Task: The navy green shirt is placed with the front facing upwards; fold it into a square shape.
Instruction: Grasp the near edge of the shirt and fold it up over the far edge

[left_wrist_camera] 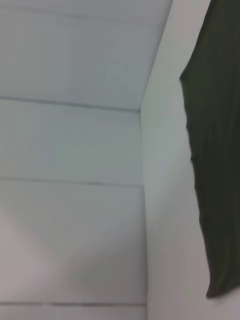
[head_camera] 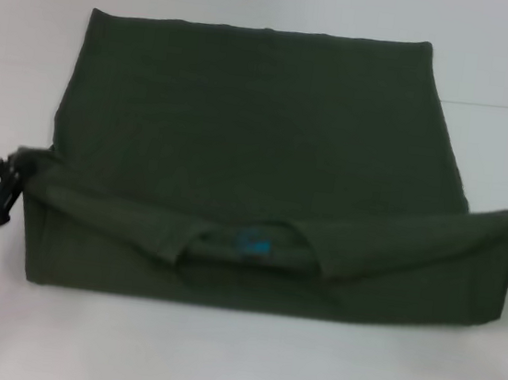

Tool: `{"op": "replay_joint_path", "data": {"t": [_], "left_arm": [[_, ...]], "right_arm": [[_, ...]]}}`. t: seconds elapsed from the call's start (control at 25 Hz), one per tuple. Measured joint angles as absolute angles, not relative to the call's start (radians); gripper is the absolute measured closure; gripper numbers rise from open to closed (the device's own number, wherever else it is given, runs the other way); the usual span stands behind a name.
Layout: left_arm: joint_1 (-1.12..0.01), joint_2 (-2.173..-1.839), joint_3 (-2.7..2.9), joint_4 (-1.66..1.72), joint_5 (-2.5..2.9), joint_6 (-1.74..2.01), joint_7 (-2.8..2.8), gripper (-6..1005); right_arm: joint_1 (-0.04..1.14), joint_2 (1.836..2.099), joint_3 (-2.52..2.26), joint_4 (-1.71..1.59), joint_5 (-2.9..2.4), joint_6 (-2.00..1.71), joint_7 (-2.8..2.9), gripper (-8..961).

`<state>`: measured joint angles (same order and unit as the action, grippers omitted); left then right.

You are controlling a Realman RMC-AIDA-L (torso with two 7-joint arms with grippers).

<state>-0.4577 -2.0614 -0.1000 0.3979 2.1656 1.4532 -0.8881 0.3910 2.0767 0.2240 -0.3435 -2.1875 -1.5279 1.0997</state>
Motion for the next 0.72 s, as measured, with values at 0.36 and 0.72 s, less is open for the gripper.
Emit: {"op": "replay_joint_path", "data": {"t": [0.36, 0.72], "left_arm": [[-0.502, -2.052, -0.098, 0.361, 2.065, 1.333, -0.865, 864], [-0.587, -2.051, -0.100, 0.316, 2.032, 1.189, -0.813, 856]], "right_arm": [[0.488, 2.072, 0.227, -0.339, -2.161, -1.396, 1.142, 930], [0.584, 2.070, 0.199, -0.335, -2.147, -1.268, 1.178, 931]]}}
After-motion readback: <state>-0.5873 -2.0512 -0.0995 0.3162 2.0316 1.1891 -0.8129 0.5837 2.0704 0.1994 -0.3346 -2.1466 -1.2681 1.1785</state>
